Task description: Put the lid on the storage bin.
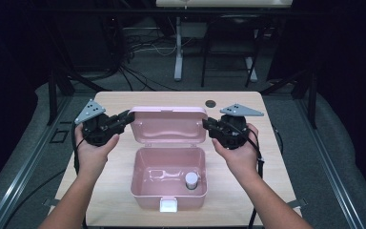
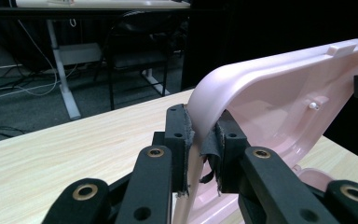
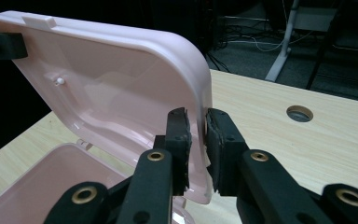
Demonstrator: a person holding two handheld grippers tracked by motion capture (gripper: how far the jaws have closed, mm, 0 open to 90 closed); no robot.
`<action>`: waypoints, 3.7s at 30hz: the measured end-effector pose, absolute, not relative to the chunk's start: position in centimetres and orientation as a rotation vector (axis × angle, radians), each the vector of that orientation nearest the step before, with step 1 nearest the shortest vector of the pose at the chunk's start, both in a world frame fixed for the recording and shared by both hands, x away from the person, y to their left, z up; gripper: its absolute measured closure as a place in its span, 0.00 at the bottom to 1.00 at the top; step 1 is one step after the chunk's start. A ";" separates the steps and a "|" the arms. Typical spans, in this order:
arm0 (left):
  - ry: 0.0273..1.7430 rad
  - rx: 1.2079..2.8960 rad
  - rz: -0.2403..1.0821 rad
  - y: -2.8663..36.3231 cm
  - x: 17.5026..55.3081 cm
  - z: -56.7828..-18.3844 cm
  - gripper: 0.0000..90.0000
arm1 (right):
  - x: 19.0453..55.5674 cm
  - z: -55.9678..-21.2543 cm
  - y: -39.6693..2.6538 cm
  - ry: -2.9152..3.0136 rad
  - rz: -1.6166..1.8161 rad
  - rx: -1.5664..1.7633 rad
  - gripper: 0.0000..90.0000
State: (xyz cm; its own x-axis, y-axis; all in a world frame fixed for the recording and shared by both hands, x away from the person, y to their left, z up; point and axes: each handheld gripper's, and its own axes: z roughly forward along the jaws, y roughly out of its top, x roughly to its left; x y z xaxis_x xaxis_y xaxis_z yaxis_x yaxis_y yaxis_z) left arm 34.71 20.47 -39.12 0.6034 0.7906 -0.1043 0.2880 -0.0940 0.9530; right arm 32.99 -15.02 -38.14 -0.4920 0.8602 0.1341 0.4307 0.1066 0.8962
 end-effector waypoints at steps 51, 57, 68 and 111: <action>0.842 1.617 0.482 21.5 29.8 -41.1 0.84 | 28.8 -40.0 -16.1 1.966 1.476 1.223 0.85; 0.836 1.618 0.482 21.6 29.3 -41.3 0.84 | 28.4 -40.1 -16.1 1.979 1.470 1.213 0.85; 0.822 1.621 0.479 21.7 28.8 -41.6 0.83 | 27.7 -40.5 -16.7 1.967 1.483 1.204 0.84; 0.809 1.651 0.458 22.1 26.0 -43.0 0.83 | 27.7 -42.0 -19.0 1.851 1.468 1.338 0.80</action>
State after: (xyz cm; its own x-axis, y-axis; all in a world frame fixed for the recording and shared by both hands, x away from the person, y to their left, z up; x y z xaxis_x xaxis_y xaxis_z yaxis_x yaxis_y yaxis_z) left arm 25.99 22.14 -43.02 0.6827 0.7196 -0.1267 0.2609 -0.0781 0.9622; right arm 27.69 -18.96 -42.04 -0.4466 0.8655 0.2269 0.4181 -0.0224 0.9081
